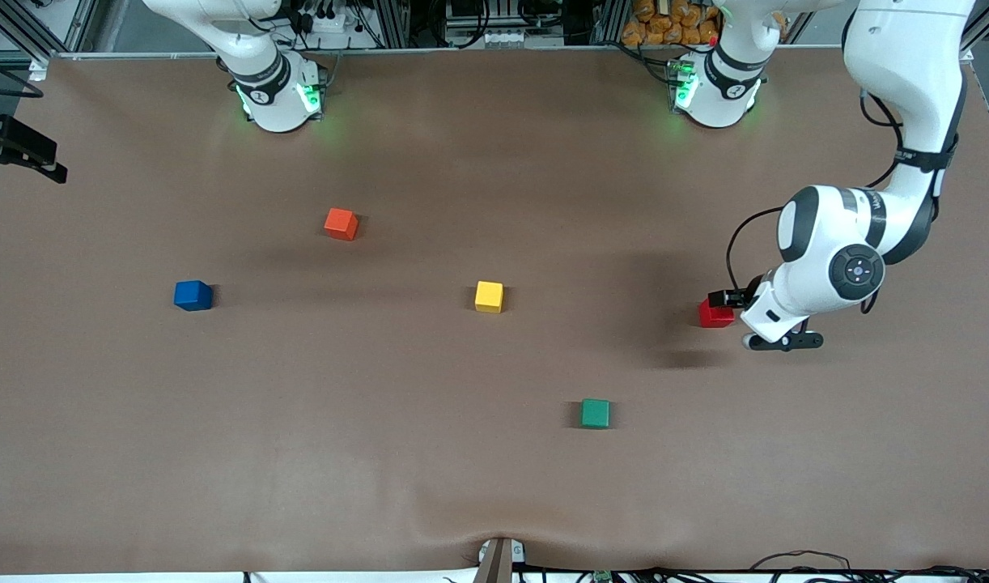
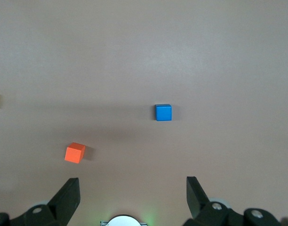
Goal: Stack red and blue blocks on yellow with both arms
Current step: 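Lower the left gripper over the red cube and close it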
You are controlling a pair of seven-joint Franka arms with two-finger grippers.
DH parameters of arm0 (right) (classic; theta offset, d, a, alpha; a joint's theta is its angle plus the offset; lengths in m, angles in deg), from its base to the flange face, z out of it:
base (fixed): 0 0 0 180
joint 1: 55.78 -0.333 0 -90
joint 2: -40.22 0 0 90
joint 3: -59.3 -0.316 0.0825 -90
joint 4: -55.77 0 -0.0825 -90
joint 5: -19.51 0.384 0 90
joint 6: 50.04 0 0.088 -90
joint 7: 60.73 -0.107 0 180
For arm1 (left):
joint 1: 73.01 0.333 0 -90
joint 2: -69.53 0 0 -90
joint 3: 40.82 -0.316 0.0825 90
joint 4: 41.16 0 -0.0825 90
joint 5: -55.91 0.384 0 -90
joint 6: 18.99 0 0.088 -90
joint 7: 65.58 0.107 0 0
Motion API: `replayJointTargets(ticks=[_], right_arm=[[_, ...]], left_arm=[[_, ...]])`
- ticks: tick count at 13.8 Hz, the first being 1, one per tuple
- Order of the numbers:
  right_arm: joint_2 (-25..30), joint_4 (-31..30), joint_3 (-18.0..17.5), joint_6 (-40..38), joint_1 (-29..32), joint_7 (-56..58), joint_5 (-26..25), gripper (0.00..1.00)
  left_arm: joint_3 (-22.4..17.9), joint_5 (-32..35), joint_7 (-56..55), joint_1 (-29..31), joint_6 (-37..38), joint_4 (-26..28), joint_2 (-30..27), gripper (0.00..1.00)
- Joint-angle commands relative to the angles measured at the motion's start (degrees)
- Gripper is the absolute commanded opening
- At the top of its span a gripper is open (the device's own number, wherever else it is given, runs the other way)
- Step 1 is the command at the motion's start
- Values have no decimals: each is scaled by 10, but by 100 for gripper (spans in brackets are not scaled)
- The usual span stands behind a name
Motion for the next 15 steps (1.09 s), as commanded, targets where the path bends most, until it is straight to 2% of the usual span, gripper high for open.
replayJointTargets(ticks=[1, 6, 9, 10, 11, 12, 15], right_arm=[[-3, 8, -6, -6, 10, -5, -3, 100], [-4, 7, -6, -7, 10, -5, -3, 100], [-4, 7, -6, -7, 10, -5, -3, 100], [-4, 7, -6, -7, 10, -5, -3, 100], [-4, 7, -6, -7, 10, -5, -3, 100], [-3, 7, -6, -7, 10, -5, -3, 100], [-4, 7, -6, -7, 10, -5, -3, 100]], left_arm=[[0, -6, -5, -2, -26, -7, 29, 100], [-1, -5, -6, -4, -40, -6, 49, 98], [-1, -5, -6, -5, -40, -4, 53, 60], [-1, -5, -6, -9, -40, -4, 54, 42], [-1, -5, -6, -13, -40, -3, 53, 10], [-1, -5, -6, -19, -40, 0, 51, 0], [-1, -5, -12, -22, -37, 1, 44, 0]])
